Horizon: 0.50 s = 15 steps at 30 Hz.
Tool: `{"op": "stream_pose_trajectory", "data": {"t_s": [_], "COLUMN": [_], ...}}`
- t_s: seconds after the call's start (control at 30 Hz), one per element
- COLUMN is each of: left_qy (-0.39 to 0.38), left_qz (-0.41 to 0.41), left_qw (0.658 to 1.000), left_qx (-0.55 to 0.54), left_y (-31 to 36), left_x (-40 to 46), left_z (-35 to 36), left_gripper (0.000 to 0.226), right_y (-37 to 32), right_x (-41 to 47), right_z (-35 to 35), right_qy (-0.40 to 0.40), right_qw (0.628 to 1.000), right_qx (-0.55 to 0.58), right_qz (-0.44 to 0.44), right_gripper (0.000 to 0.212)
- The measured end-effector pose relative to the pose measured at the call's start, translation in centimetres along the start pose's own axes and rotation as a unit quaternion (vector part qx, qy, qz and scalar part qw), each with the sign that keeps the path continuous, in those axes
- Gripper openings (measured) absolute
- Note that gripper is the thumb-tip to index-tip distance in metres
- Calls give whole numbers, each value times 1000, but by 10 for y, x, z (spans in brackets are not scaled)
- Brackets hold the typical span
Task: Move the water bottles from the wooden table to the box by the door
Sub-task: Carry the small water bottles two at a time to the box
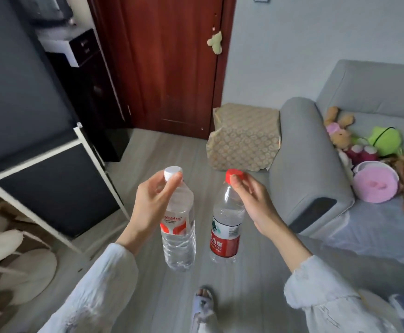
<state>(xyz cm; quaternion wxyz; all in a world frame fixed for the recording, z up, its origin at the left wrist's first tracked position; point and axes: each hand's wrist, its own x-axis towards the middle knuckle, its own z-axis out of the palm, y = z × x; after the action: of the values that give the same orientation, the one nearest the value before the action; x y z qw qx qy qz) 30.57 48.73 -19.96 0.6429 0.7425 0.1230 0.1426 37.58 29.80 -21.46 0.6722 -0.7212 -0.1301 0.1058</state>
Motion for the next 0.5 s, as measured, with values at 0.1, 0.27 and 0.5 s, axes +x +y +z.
{"op": "stream_pose_trajectory", "data": {"t_s": [0.1, 0.27, 0.5], "left_qy": [-17, -14, -44], "left_qz": [6, 19, 15], "left_qw": [1000, 1000, 999], "left_qx": [3, 2, -3], "left_y": [6, 13, -11], "left_x": [72, 182, 333], "left_z": [27, 59, 103], "left_gripper": [33, 30, 30], "right_y": [0, -7, 9], "right_x": [71, 175, 317], "right_z": [-25, -55, -89], "right_qy": [3, 1, 24], "right_qw": [1000, 999, 998], "right_qx": [-21, -44, -50], "right_qz": [7, -7, 1], "right_gripper": [9, 11, 8]}}
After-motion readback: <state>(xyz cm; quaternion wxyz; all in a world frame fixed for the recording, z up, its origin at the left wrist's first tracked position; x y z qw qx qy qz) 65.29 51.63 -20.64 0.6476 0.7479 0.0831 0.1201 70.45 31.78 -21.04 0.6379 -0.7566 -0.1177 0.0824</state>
